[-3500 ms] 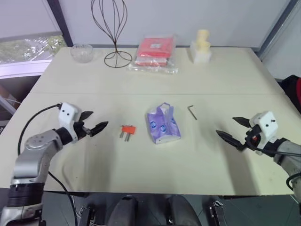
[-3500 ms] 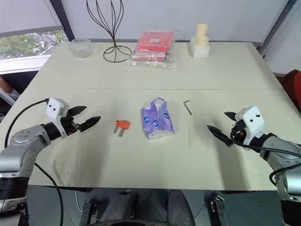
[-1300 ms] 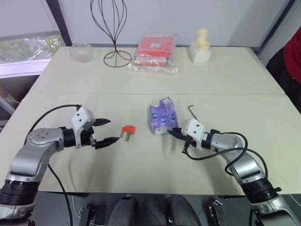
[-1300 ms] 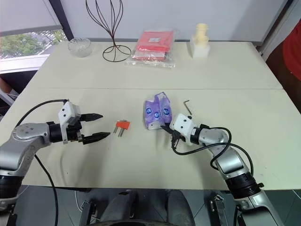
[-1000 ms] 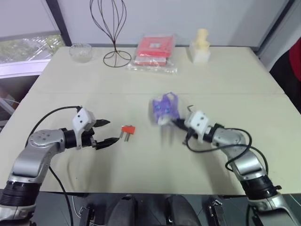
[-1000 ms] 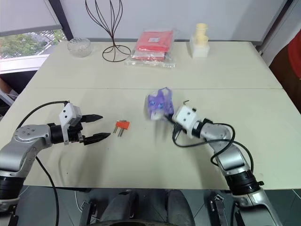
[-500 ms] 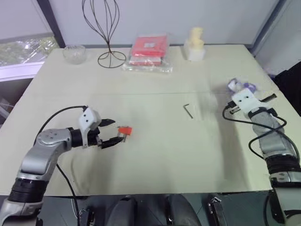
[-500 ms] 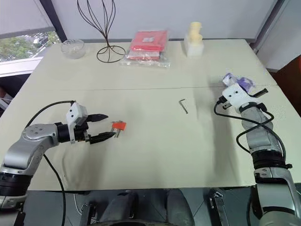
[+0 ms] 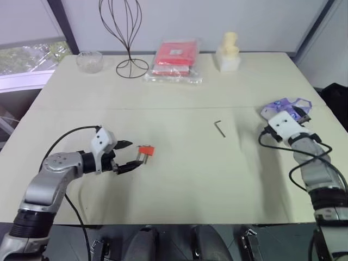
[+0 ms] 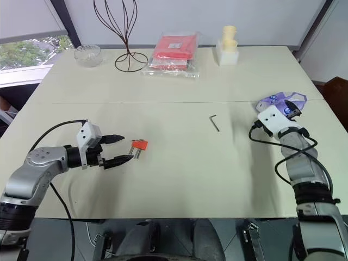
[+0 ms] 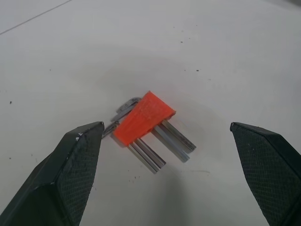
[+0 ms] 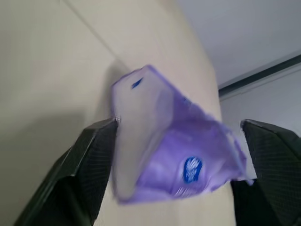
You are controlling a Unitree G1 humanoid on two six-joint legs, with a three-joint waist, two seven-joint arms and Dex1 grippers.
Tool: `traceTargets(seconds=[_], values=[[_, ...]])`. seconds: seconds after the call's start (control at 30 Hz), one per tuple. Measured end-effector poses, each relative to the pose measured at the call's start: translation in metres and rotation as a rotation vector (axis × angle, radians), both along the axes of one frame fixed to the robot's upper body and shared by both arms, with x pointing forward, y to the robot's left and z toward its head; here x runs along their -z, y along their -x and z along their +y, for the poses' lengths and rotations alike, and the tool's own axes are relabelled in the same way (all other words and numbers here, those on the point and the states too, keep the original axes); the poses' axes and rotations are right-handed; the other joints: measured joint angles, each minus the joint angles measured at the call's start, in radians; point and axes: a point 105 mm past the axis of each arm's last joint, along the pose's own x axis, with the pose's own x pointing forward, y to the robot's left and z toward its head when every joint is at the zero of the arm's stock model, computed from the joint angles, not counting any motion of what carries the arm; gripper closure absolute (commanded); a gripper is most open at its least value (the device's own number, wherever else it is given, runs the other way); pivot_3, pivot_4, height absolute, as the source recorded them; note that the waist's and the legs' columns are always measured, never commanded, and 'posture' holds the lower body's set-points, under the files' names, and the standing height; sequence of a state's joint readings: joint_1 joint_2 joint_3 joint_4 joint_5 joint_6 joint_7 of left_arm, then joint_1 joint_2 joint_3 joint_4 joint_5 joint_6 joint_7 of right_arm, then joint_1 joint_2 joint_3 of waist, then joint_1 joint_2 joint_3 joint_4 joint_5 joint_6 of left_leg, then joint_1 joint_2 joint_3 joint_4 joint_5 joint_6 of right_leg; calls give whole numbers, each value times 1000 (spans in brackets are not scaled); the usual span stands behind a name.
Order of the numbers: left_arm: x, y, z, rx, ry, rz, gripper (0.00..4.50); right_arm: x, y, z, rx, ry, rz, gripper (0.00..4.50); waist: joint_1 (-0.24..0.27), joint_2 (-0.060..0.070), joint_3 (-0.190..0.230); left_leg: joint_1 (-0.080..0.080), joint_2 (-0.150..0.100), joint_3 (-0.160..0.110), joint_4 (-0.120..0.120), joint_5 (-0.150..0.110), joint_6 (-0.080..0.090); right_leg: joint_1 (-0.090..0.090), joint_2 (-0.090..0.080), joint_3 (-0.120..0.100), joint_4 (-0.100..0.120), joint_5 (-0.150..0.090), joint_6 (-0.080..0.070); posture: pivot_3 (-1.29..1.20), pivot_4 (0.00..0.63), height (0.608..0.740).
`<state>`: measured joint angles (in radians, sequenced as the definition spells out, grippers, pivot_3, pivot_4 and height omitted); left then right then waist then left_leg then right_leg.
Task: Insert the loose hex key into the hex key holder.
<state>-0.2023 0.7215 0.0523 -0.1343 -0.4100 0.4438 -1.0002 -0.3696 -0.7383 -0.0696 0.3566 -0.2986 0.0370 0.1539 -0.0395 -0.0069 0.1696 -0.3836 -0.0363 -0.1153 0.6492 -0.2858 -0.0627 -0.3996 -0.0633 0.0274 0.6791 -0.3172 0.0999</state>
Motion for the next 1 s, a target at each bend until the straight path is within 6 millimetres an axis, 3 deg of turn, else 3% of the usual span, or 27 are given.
traceTargets(seconds=[0.07, 0.17, 0.27, 0.33, 0.43, 0.53, 0.63, 0.83, 1.0], values=[[0, 0, 1, -2, 0, 0, 0, -6, 7, 5, -16, -3, -21, 62, 0, 0, 0, 0, 0, 0, 0, 0, 0, 0, 0, 0, 0, 0, 0, 0, 150, 740], [-5, -5, 4, -16, 17, -5, 0, -44, 18, 37, -127, -47, -187, 62, -8, 0, 0, 3, 0, 0, -1, 0, 0, 0, 1, 2, 2, 0, 0, 0, 150, 740], [-12, -11, 10, -33, 10, -21, 0, -75, 24, 82, -315, -165, -299, 62, -8, 0, 0, 9, 1, 0, -2, -1, 1, 4, 2, 2, 2, 0, 0, 0, 150, 740], [-13, -14, 16, -47, 1, -18, 0, -77, 25, 111, -450, -218, -270, 62, -5, 0, 0, 9, 1, 0, -2, -1, 2, 5, 1, 2, 2, 0, 0, 0, 150, 740], [-10, -16, 28, -73, -11, -5, 0, -50, 24, 163, -666, -251, -82, 62, -5, 0, 0, 9, 1, 0, -2, -1, 2, 5, 1, 2, 1, 0, 0, 0, 150, 740], [-9, -17, 35, -74, -29, 3, 0, -5, 27, 219, -868, -311, 148, 62, -5, 0, 0, 9, 1, 0, -2, -1, 2, 4, 1, 2, 2, 0, 0, 0, 150, 740], [-9, -11, 42, -69, -28, 40, 0, 20, 22, 236, -938, -335, 275, 62, -4, 0, 1, 8, 1, 0, -1, -1, 2, 4, 0, 2, 1, 0, 0, 0, 150, 740], [-3, 11, 42, -73, 3, 101, 0, 50, 13, 284, -1093, -444, 458, 62, -13, 0, 1, 8, 2, 0, -2, -1, 1, 2, 1, 2, 2, 0, 0, 0, 150, 740], [-10, 22, 47, -105, 25, 112, 0, 61, 12, 311, -1176, -490, 548, 62, -9, 0, 1, 8, 2, -1, -2, -1, 1, 2, 0, 2, 2, 0, 0, 0, 150, 740]])
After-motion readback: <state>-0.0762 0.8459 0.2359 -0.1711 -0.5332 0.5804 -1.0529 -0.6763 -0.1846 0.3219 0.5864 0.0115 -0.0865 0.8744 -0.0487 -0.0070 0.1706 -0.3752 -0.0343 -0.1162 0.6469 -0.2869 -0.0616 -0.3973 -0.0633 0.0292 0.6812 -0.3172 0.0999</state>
